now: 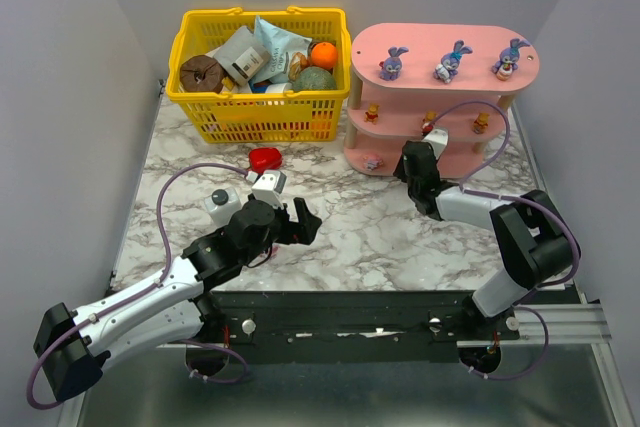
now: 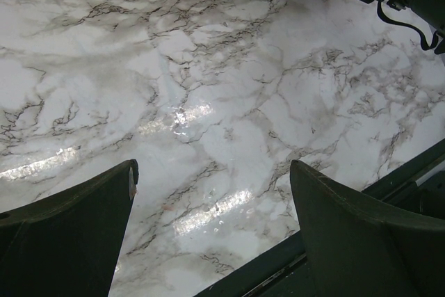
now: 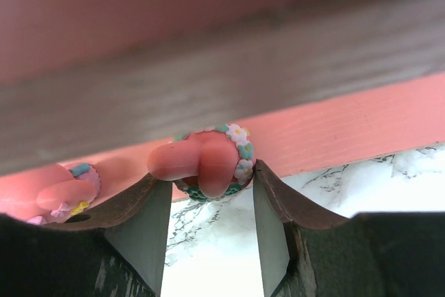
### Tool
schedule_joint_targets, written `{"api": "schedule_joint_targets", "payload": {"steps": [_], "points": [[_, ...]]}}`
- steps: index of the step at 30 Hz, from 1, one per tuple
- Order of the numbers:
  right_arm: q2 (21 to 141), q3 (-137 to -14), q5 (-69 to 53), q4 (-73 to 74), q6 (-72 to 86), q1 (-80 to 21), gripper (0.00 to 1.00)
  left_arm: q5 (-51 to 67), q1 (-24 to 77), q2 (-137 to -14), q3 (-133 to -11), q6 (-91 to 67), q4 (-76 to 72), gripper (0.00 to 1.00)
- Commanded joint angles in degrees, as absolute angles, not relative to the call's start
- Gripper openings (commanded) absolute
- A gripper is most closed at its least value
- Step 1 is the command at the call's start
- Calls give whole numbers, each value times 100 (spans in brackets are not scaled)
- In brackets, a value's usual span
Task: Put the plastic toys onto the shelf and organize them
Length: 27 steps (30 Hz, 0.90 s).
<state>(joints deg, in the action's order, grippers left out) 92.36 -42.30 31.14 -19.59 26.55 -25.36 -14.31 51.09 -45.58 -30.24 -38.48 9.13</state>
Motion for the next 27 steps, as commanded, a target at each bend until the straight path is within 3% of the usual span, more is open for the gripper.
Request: {"api": "schedule_joint_targets", "payload": {"steps": [1,13,21,27], "points": [[9316,-4403,3384,-1916,2733,-2496,45,-1556,5106,-4474,-3032,-3832,923,99],[9124,-4228,3138,-2039,2672,-2487,76,-1556,5107,-4474,-3032,-3832,932,99],[8518,-3868,2787,-2092,2759,-2496,82,-1547,5107,-4447,-3023,-3850,914,99],[7762,-3359,1821,-1732,3120,-2487,85,-1503,5106,-4342,-3023,-3876,940,99]]}}
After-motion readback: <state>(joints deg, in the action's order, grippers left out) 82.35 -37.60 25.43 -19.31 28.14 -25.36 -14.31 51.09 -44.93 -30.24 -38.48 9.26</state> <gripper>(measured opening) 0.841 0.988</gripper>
